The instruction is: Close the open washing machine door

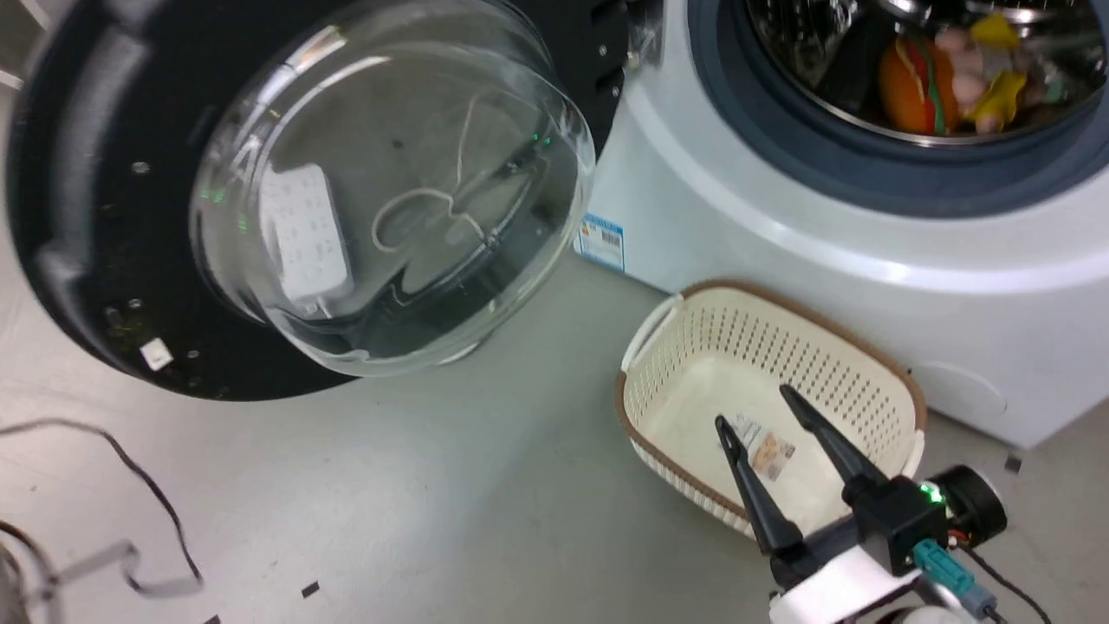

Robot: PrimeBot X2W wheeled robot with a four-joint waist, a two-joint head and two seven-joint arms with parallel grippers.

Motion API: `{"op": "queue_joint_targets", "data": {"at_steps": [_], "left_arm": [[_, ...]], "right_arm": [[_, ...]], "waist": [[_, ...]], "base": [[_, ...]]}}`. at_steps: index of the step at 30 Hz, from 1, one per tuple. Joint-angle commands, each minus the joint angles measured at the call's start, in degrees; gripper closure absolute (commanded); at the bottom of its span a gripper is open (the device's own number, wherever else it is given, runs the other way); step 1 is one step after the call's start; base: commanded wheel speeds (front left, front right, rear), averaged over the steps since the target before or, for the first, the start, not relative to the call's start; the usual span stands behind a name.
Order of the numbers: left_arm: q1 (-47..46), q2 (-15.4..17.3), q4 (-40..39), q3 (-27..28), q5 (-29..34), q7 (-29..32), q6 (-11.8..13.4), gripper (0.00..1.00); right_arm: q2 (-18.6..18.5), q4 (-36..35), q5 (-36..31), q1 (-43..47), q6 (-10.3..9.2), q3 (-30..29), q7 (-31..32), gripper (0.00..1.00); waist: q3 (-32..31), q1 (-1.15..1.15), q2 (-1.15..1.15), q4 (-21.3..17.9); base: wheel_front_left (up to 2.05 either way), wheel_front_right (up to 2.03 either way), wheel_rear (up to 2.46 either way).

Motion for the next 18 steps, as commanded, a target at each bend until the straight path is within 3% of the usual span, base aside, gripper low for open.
{"op": "queue_joint_targets", "data": {"at_steps": [1, 11, 15, 18], "left_arm": [[-2.81, 0.94, 2.23, 1.47, -3.53, 2.23, 0.65, 1.0], [-18.57, 7.51, 23.91, 13.19, -30.66, 25.35, 9.58, 1.0], [-19.81, 8.92, 28.32, 14.28, -37.0, 34.81, 8.9, 1.0], [-18.65, 8.8, 29.23, 12.1, -38.56, 41.37, 6.83, 1.0]], "right_arm": [[-0.16, -0.42, -0.37, -1.09, 0.04, 0.15, -0.55, 0.0], [-1.13, 0.25, -0.5, -3.08, 0.04, 2.36, -1.89, 0.0], [-1.59, 0.29, -0.35, -3.29, 0.05, 2.24, -2.04, 0.0], [-1.8, 0.22, -0.3, -3.24, 0.05, 2.09, -2.02, 0.0]], "waist": [[1.75, -0.01, 0.0, -0.23], [5.59, -0.01, 0.0, -0.72], [5.96, -0.01, 0.0, -0.91], [5.97, -0.01, 0.0, -0.92]], "base": [[0.0, 0.0, 0.0], [0.0, 0.0, 0.0], [0.0, 0.0, 0.0], [0.0, 0.0, 0.0]]}}
